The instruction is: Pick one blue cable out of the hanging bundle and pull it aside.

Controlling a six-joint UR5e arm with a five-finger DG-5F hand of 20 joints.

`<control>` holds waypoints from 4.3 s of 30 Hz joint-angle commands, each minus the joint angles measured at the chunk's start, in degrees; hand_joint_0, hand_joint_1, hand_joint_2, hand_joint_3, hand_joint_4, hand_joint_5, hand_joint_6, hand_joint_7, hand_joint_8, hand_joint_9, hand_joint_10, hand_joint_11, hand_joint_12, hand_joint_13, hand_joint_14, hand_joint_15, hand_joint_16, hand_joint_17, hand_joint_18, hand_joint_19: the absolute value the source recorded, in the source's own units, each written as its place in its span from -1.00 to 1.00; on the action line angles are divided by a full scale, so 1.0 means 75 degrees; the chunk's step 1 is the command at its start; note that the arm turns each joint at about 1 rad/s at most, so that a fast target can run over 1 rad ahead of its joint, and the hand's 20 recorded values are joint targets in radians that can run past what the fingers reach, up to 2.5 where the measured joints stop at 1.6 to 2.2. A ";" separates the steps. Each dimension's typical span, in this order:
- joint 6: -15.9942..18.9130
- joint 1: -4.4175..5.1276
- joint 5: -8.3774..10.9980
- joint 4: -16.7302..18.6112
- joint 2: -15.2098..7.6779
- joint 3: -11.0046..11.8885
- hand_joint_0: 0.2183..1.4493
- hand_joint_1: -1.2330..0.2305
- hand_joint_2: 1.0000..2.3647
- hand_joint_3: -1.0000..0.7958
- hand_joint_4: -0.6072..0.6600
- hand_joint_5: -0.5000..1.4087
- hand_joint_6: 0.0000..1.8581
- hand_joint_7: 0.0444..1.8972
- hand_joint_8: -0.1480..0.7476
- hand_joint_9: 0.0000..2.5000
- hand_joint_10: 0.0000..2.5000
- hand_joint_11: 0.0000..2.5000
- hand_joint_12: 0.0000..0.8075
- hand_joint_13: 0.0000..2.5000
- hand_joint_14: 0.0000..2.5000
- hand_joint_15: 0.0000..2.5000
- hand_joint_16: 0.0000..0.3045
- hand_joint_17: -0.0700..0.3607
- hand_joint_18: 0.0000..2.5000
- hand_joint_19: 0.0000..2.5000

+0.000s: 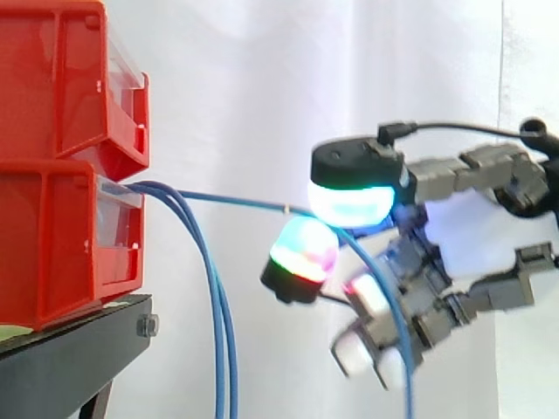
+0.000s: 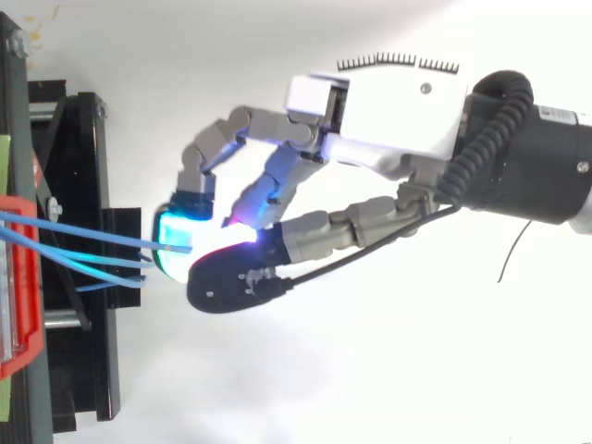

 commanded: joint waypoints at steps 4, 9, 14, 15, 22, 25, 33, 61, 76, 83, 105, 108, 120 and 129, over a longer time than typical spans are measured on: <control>0.0254 0.0026 -0.0386 0.0746 0.0002 -0.0406 -0.39 -0.43 -0.98 0.21 -0.20 -0.58 0.01 -0.04 -0.03 0.00 -0.99 -0.35 -0.02 -0.28 -0.99 -0.57 -0.62 -0.07 -0.41 -0.64; 0.0254 0.0026 -0.0398 0.0687 0.0002 -0.0406 -0.40 -0.43 -0.98 0.20 -0.20 -0.58 0.01 -0.04 -0.02 0.00 -0.99 -0.35 -0.02 -0.26 -0.99 -0.56 -0.62 -0.06 -0.40 -0.63; 0.0465 0.0026 -0.0386 0.0640 0.0002 -0.0406 -0.40 -0.43 -0.98 0.20 -0.19 -0.58 0.01 -0.04 -0.01 -0.01 -0.99 -0.37 -0.02 -0.26 -0.98 -0.55 -0.61 -0.06 -0.38 -0.61; 0.0500 0.0026 -0.0386 0.0629 0.0002 -0.0406 -0.40 -0.43 -0.98 0.20 -0.20 -0.58 0.01 -0.04 -0.01 -0.01 -0.99 -0.38 -0.02 -0.26 -0.99 -0.55 -0.61 -0.06 -0.38 -0.61; 0.0547 0.0026 -0.0351 0.0594 -0.0009 -0.0464 -0.40 -0.43 -0.98 0.21 -0.21 -0.57 0.00 -0.03 0.00 -0.01 -0.99 -0.38 -0.02 -0.25 -0.98 -0.54 -0.61 -0.05 -0.37 -0.60; 0.0547 0.0038 -0.0398 0.0617 -0.0009 -0.0593 -0.40 -0.43 -0.98 0.22 -0.22 -0.57 0.00 -0.02 -0.02 -0.01 -0.99 -0.38 -0.02 -0.25 -0.98 -0.54 -0.60 -0.05 -0.37 -0.60; 0.0465 0.0050 -0.0386 0.0652 -0.0009 -0.0617 -0.40 -0.43 -0.98 0.23 -0.24 -0.57 0.00 0.00 -0.04 -0.01 -0.99 -0.40 -0.01 -0.24 -0.98 -0.53 -0.60 -0.04 -0.36 -0.59; 0.0359 0.0050 -0.0386 0.0652 0.0002 -0.0617 -0.39 -0.45 -0.99 0.32 -0.33 -0.55 -0.01 0.08 -0.06 -0.15 -0.99 -0.59 0.02 -0.26 -0.98 -0.55 -0.58 -0.01 -0.37 -0.61; 0.0359 0.0050 -0.0375 0.0652 -0.0009 -0.0617 -0.39 -0.45 -1.00 0.32 -0.31 -0.55 -0.01 0.06 -0.05 -0.14 -0.99 -0.59 0.03 -0.26 -0.98 -0.55 -0.58 -0.01 -0.37 -0.61; 0.0359 0.0050 -0.0375 0.0652 0.0002 -0.0617 -0.39 -0.45 -1.00 0.32 -0.31 -0.55 -0.01 0.06 -0.04 -0.12 -0.99 -0.58 0.02 -0.25 -0.99 -0.54 -0.58 -0.01 -0.36 -0.60; 0.0359 0.0038 -0.0375 0.0664 0.0002 -0.0617 -0.39 -0.44 -1.00 0.31 -0.30 -0.55 -0.01 0.07 -0.02 -0.11 -0.99 -0.57 0.03 -0.24 -0.99 -0.54 -0.58 0.00 -0.35 -0.59; 0.0359 0.0050 -0.0375 0.0664 0.0002 -0.0617 -0.39 -0.44 -1.00 0.31 -0.30 -0.55 -0.01 0.06 -0.02 -0.11 -0.99 -0.57 0.03 -0.24 -0.99 -0.53 -0.58 0.00 -0.35 -0.59; 0.0359 0.0050 -0.0375 0.0664 -0.0009 -0.0617 -0.39 -0.44 -1.00 0.31 -0.29 -0.55 -0.01 0.05 -0.01 -0.09 -0.99 -0.55 0.03 -0.23 -0.99 -0.53 -0.58 0.00 -0.34 -0.58; 0.0359 0.0038 -0.0375 0.0664 0.0002 -0.0617 -0.39 -0.44 -1.00 0.31 -0.29 -0.55 -0.01 0.06 -0.01 -0.08 -0.99 -0.55 0.04 -0.22 -0.98 -0.52 -0.57 0.00 -0.32 -0.58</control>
